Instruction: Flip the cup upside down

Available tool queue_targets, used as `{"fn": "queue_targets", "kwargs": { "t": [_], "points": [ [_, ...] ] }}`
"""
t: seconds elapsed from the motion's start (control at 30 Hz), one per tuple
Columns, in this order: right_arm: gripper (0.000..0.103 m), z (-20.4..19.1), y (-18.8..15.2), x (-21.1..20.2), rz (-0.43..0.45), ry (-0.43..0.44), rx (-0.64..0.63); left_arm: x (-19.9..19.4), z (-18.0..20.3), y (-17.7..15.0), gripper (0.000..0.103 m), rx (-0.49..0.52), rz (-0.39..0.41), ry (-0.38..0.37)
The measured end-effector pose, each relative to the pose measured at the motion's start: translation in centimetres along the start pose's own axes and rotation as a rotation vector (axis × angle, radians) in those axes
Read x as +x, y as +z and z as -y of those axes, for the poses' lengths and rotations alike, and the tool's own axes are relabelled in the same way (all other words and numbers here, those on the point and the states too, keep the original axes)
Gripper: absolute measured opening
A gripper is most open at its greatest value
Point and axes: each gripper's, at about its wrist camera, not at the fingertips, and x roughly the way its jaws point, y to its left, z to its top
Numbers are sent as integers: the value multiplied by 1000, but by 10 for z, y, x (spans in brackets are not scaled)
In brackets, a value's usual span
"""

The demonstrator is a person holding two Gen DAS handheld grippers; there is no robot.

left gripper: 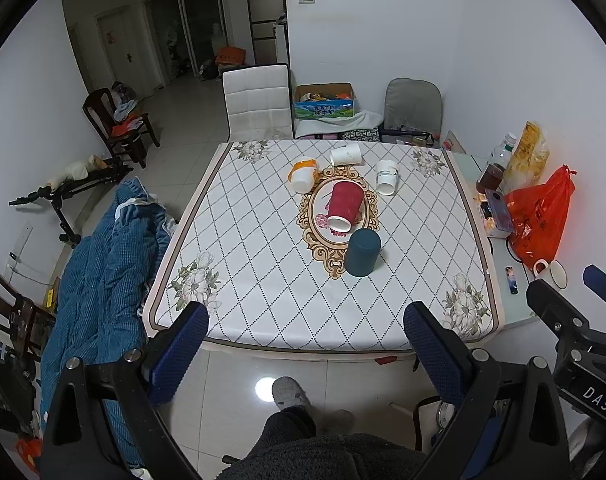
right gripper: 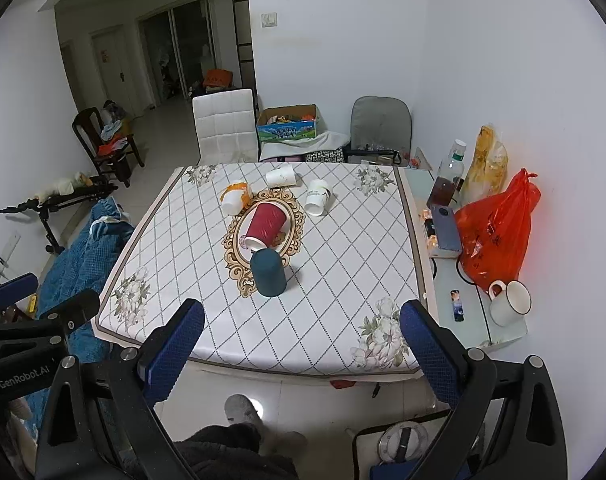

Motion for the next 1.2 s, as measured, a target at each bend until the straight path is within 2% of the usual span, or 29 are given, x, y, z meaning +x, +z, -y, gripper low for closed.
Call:
{"fn": "queue_targets", "kwargs": {
  "t": [1.2],
  "points": [
    [100,-3,-3,9,-13,5,17,1,3,-1,100,8,-3,-3]
  ]
}}
